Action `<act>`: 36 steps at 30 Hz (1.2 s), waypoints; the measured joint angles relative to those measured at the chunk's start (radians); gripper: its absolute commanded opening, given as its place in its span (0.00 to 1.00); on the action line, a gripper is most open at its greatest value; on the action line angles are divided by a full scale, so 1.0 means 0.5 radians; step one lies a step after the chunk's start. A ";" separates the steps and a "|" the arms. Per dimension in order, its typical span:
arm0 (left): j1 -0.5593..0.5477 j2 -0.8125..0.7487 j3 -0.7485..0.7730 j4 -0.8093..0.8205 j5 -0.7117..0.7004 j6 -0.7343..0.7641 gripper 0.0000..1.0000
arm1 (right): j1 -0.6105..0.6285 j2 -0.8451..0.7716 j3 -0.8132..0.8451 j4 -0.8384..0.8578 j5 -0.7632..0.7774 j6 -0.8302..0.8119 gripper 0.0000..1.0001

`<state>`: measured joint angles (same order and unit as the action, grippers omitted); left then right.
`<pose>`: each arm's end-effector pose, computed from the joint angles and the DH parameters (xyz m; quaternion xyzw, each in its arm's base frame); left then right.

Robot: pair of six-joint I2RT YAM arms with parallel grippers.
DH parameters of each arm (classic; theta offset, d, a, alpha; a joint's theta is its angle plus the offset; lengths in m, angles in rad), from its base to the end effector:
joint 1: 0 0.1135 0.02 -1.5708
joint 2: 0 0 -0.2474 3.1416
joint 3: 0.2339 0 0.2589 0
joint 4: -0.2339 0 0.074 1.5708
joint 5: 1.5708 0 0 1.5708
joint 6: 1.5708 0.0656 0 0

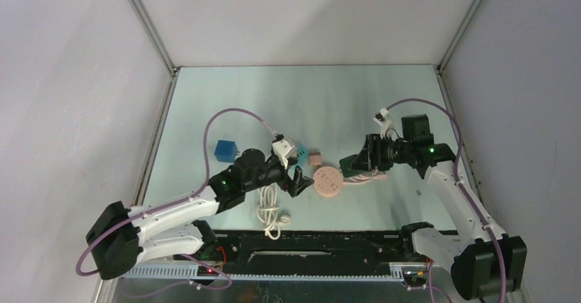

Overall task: Insert the plug
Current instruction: Insert the plug into the socket.

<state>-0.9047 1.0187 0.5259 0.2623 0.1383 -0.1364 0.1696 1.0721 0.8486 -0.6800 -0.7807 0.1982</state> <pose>0.1633 -0.2224 0.2261 0.3328 0.7088 -0.3552 0.5106 0.2240 0.0852 0.2387 -0.1121 0.8755 0.4088 0.2320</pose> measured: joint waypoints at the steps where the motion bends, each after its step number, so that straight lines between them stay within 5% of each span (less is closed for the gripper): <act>1: 0.000 0.045 0.011 -0.060 0.037 -0.067 0.84 | 0.000 -0.036 -0.038 0.001 0.031 0.002 0.00; 12: -0.030 0.480 0.051 -0.195 0.337 -0.516 0.80 | 0.000 -0.225 -0.208 0.033 0.196 0.030 0.00; 36: 0.238 1.292 0.203 0.380 0.423 -0.950 0.68 | 0.117 -0.050 -0.208 0.163 0.279 -0.008 0.00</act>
<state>-0.7856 1.6650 0.6273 0.4522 0.3500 -0.6113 0.2279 1.0470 0.7444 -0.5983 -0.6411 0.1944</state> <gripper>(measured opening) 0.689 0.596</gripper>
